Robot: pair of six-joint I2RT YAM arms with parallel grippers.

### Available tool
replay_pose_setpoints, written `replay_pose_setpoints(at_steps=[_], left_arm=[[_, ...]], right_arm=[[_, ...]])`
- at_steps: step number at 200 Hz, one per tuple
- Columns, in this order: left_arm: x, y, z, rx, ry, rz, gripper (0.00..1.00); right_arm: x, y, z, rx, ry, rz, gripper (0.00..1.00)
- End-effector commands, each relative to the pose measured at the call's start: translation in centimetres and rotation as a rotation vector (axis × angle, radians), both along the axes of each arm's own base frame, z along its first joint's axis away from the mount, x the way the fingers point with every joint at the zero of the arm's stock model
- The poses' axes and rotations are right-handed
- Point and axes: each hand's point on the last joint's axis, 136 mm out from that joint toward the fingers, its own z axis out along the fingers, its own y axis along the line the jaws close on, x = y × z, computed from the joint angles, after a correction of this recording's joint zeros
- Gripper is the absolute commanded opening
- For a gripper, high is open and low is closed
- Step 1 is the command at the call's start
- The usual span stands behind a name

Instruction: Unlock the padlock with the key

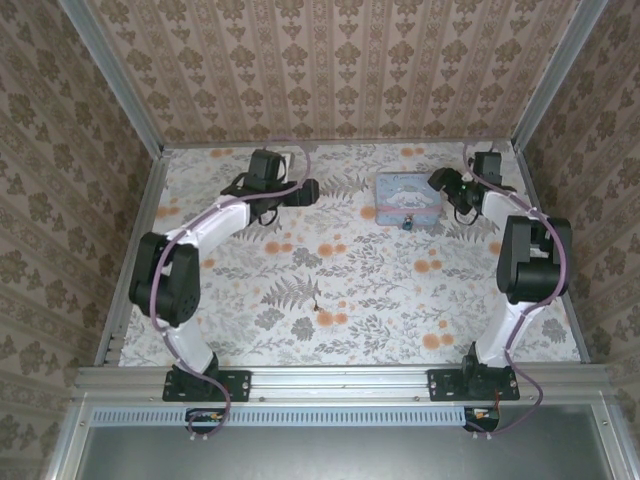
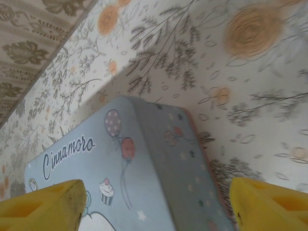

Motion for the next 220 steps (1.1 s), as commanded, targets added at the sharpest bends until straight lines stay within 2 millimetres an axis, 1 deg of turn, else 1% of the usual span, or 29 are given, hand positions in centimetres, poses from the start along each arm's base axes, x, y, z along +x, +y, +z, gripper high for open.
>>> replay_pose_setpoints(at_steps=[1, 23, 47, 89, 103, 127, 152, 183, 186, 202, 203, 205, 220], left_arm=[[1.1, -2.0, 0.3, -0.121, 0.051, -0.013, 1.0], [2.4, -3.0, -0.7, -0.147, 0.082, -0.012, 1.0], [3.2, -3.6, -1.8, -0.177, 0.1, -0.011, 1.0], [3.8, -4.2, -3.4, -0.207, 0.123, -0.005, 1.0], [4.0, -4.3, -3.7, -0.214, 0.127, -0.004, 1.0], [4.1, -4.9, -4.0, -0.242, 0.144, -0.011, 1.0], [3.2, -5.8, -4.3, -0.275, 0.164, -0.029, 1.0], [1.5, -4.7, -5.1, -0.286, 0.174, -0.001, 1.0], [1.3, -4.7, -4.9, -0.291, 0.17, 0.0, 1.0], [0.1, -4.0, -5.2, -0.304, 0.176, 0.013, 1.0], [-0.4, -4.7, -5.3, -0.302, 0.18, -0.001, 1.0], [-0.9, -5.1, -5.3, -0.301, 0.181, -0.011, 1.0], [-2.2, -4.8, -5.3, -0.298, 0.177, -0.012, 1.0]], right_arm=[[0.7, 3.5, -0.7, 0.038, 0.03, 0.097, 0.77], [0.6, 6.2, -1.7, 0.02, 0.05, 0.164, 0.72], [-0.1, 8.4, -2.6, -0.005, 0.063, 0.205, 0.69], [-1.2, 13.0, -3.4, -0.015, 0.059, 0.274, 0.63], [-1.5, 14.4, -3.7, -0.023, 0.062, 0.294, 0.63], [-1.9, 16.7, -3.5, -0.012, 0.054, 0.32, 0.63], [-2.6, 19.1, -2.9, 0.013, 0.037, 0.337, 0.62], [-4.5, 21.6, -2.6, 0.028, 0.024, 0.349, 0.62], [-4.7, 21.8, -2.6, 0.03, 0.026, 0.348, 0.62], [-6.0, 22.6, -2.6, 0.041, 0.023, 0.346, 0.61], [-6.0, 22.7, -2.6, 0.041, 0.022, 0.346, 0.61], [-6.2, 22.7, -2.6, 0.041, 0.022, 0.345, 0.61], [-7.5, 23.2, -2.9, 0.049, 0.02, 0.34, 0.61]])
